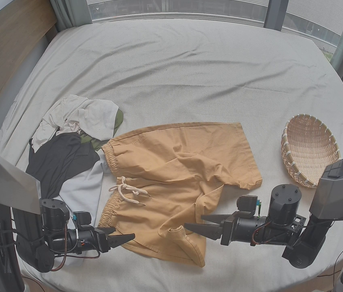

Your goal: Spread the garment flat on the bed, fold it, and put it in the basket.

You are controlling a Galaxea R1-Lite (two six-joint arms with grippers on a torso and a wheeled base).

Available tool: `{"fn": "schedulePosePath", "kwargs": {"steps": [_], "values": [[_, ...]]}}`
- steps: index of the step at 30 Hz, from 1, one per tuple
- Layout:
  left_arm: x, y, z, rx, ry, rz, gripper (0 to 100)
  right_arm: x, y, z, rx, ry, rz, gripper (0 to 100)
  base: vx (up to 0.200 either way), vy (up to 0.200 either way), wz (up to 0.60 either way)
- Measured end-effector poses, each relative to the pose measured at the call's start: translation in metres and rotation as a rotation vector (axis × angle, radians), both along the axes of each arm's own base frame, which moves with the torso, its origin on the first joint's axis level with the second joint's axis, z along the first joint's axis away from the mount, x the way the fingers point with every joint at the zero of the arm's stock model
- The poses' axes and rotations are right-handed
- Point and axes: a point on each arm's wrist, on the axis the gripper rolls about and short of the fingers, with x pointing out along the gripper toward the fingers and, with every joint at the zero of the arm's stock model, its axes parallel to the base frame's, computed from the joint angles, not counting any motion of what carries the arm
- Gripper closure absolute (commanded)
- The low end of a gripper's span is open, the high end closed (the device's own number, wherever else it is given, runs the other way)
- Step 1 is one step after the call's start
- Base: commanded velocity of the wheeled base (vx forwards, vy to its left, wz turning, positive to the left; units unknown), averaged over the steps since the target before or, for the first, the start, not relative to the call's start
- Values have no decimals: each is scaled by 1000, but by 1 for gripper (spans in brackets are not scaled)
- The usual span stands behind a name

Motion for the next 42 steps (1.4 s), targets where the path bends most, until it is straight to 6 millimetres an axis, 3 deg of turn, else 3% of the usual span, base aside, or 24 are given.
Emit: {"fn": "schedulePosePath", "kwargs": {"steps": [10, 21, 22, 32, 42], "values": [[0, 0, 0, 3, 0, -3, 0, 14, -6, -34, -125, -10, -106, 0, 0, 0, 0], [0, 0, -1, 3, 1, -2, 0, 18, -1, -52, -149, 24, -105, 0, 0, 0, 0], [0, 0, -1, 3, 1, -2, 0, 19, 0, -53, -148, 25, -105, 100, 0, 0, 0], [-1, 0, -1, 3, 2, -2, 0, 24, 2, -59, -149, 30, -108, 100, 0, 0, 0], [-1, 0, -1, 4, 3, -3, 0, 18, -13, -36, -135, -2, -143, 100, 0, 0, 0]]}}
